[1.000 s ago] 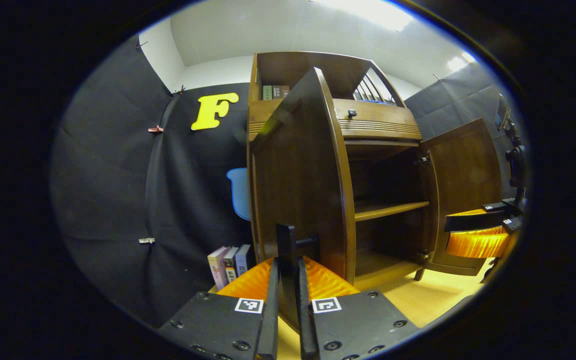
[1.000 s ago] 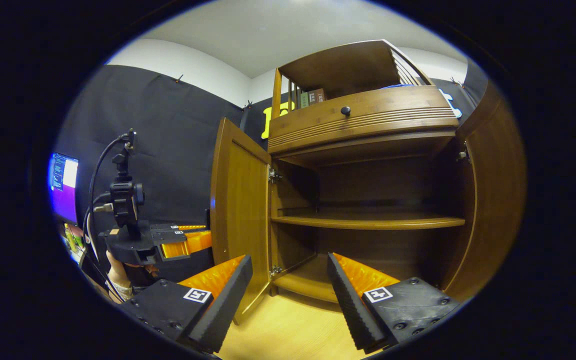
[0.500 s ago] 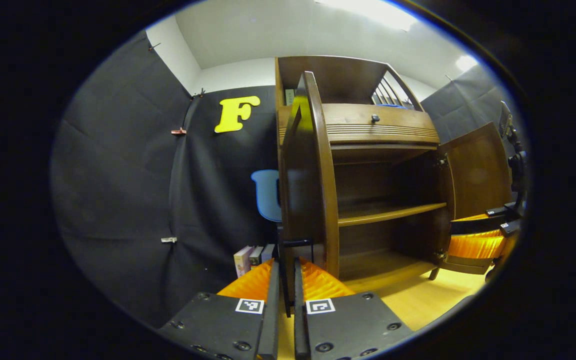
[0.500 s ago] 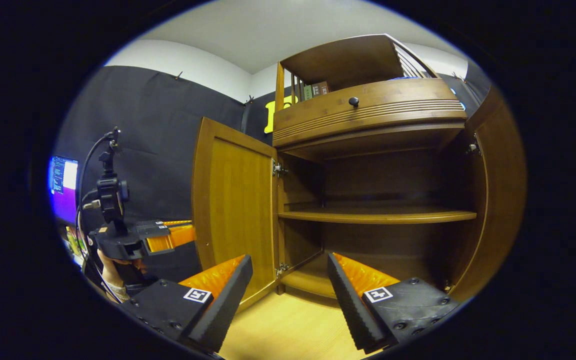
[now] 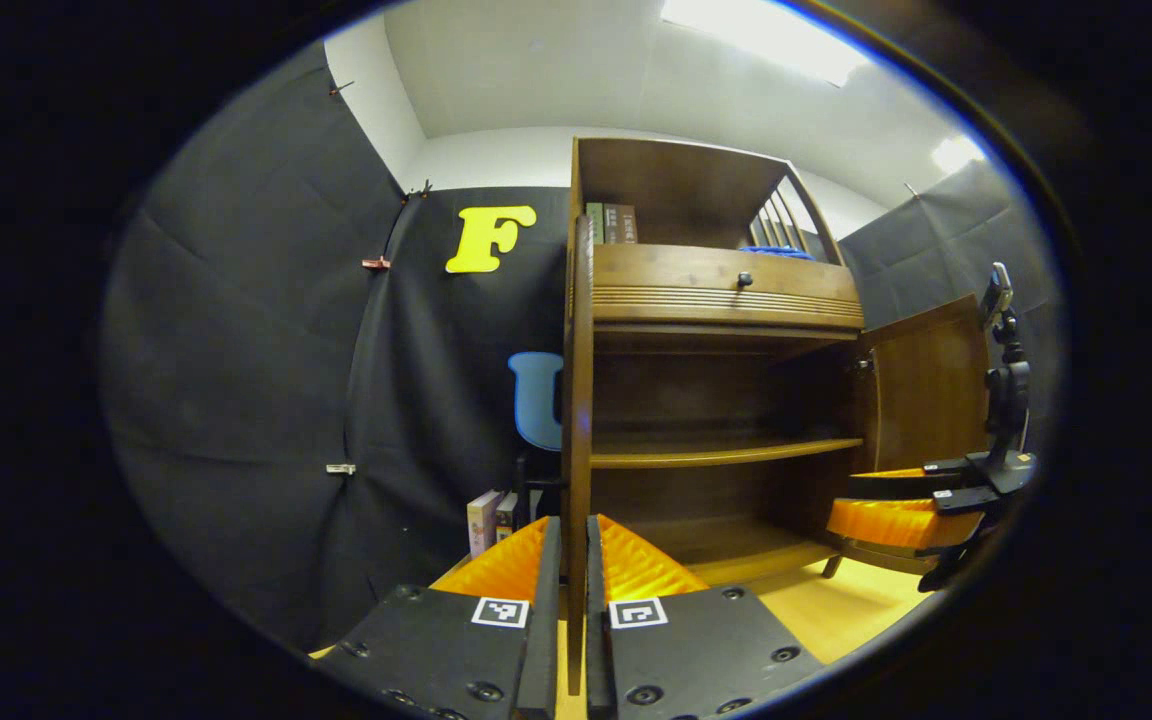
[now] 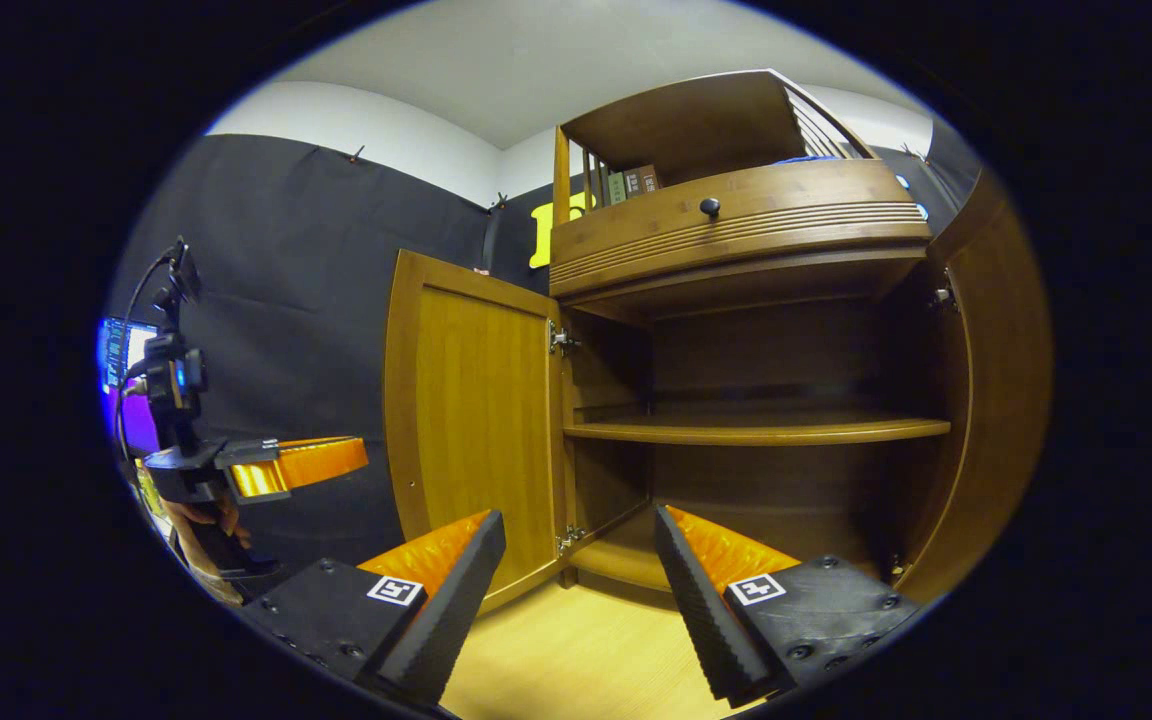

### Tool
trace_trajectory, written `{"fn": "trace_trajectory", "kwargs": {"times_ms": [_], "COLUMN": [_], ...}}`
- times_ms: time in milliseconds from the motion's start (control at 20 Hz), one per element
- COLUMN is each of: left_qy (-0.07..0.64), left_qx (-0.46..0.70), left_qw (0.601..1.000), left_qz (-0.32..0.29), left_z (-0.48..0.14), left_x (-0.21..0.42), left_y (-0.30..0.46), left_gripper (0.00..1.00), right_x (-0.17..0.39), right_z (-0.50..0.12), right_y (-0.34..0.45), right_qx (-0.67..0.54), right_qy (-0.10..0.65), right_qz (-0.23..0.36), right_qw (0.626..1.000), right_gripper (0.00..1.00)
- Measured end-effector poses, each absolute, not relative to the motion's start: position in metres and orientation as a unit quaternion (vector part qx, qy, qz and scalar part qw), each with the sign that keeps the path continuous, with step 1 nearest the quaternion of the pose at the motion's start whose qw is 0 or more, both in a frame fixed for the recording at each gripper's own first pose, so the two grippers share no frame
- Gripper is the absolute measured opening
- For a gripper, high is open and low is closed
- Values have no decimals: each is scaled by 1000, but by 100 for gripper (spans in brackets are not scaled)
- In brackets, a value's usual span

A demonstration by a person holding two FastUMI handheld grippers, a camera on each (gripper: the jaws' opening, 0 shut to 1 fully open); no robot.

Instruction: Open the right door of the double-door shoe cabinet with the right hand, and open the left door with the left hand.

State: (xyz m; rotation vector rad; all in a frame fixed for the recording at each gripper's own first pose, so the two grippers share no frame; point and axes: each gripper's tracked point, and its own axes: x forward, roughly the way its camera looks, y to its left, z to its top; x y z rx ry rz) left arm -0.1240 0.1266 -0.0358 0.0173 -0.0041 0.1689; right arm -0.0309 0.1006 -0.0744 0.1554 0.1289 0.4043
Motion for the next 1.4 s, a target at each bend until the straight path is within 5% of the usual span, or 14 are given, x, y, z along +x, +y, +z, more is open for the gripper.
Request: {"fn": "trace_trajectory", "kwargs": {"times_ms": [150,450,650,750,900,1050,1400], "left_qy": [-1,9,-5,-3,7,9,2], "left_qx": [15,7,7,9,7,0,16], "left_qw": [999,1000,1000,999,999,999,999], "left_qz": [49,-26,-25,-38,-54,-51,-46], "left_z": [-33,-42,-38,-41,-47,-50,-45], "left_x": [-118,-86,-64,-53,-39,-26,-8], "left_y": [94,46,34,21,3,-4,-19], "left_gripper": [10,27,55,57,85,99,99], "right_x": [-27,-31,-31,-30,-32,-35,-30], "right_z": [-72,-72,-66,-64,-65,-65,-59], "right_y": [90,62,36,22,4,-11,-41], "right_qx": [74,64,47,41,27,17,15], "right_qy": [59,61,54,49,50,50,46], "right_qz": [178,133,95,74,44,26,-21], "right_qw": [979,987,993,995,997,998,999], "right_gripper": [94,95,94,95,95,96,98]}}
